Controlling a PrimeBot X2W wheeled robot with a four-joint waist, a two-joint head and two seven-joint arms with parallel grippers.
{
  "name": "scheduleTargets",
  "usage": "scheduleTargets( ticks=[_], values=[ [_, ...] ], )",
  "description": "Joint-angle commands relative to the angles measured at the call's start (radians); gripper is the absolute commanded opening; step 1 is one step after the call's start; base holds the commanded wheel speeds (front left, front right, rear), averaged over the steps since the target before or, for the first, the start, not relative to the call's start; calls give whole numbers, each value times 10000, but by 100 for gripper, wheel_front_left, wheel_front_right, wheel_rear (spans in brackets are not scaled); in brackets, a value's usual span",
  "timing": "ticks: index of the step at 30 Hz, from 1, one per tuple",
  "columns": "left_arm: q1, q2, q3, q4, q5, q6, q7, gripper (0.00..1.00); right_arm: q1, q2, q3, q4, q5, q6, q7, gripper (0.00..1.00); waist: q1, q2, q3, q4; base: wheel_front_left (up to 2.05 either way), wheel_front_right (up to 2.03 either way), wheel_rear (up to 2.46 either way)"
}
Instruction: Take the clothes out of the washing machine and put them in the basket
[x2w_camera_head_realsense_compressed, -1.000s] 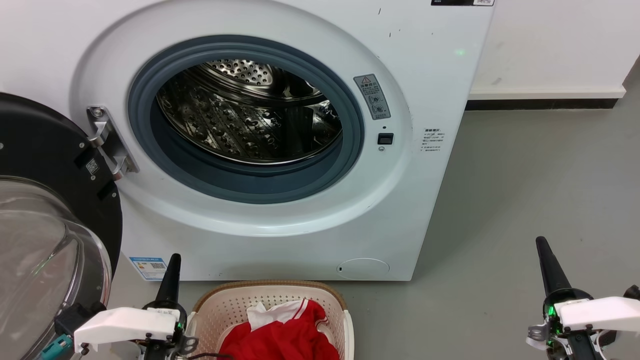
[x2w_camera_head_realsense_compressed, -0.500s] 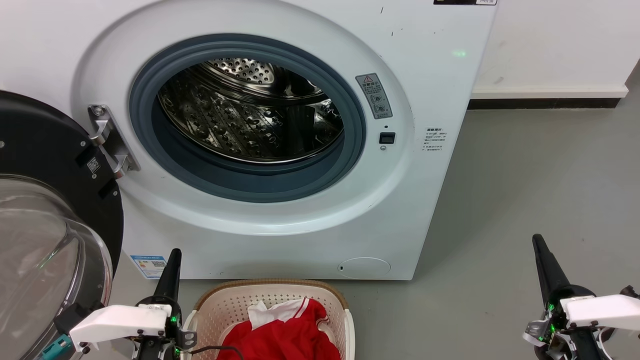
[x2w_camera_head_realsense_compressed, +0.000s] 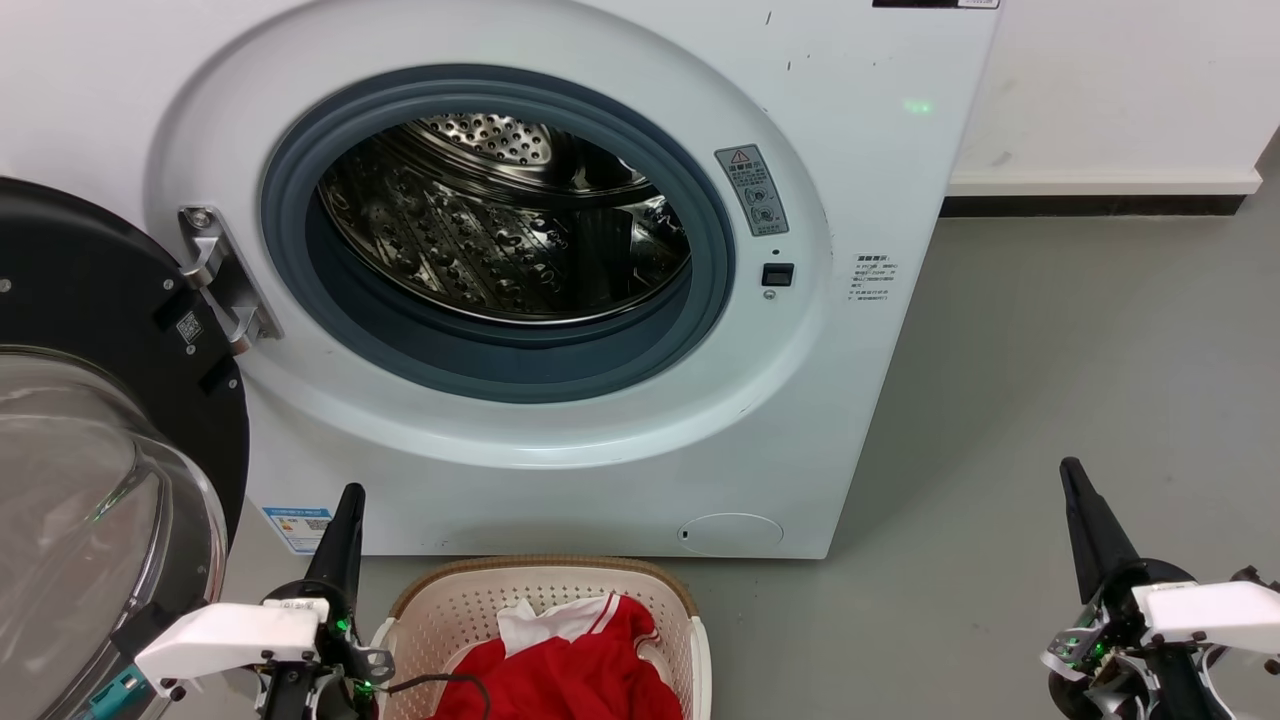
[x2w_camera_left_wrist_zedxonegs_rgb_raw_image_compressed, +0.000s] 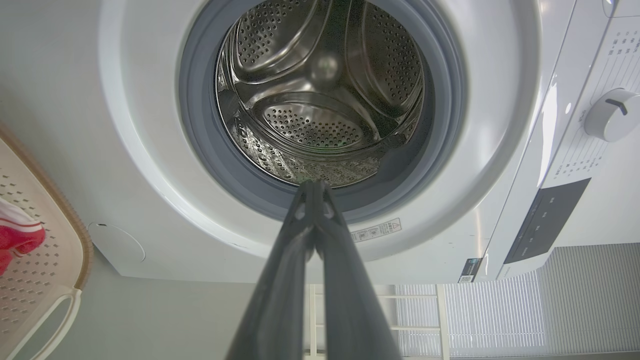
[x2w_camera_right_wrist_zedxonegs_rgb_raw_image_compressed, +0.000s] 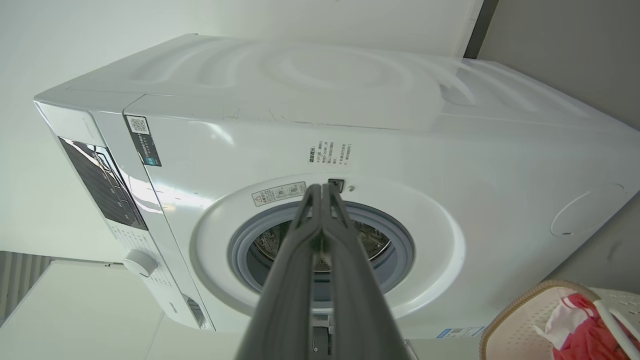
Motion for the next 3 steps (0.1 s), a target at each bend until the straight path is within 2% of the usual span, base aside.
scheduleTargets(
  ticks=[1,3],
  values=[
    [-148,-17,48,14,-167,-59,39,0,-215,-52,15,35,189,1,88,0,0,0,2,3,0,0,0],
    [-175,-22,59,23,-315,-73,82,0,-240,-51,15,62,342,1,98,0,0,0,7,9,0,0,0]
  ],
)
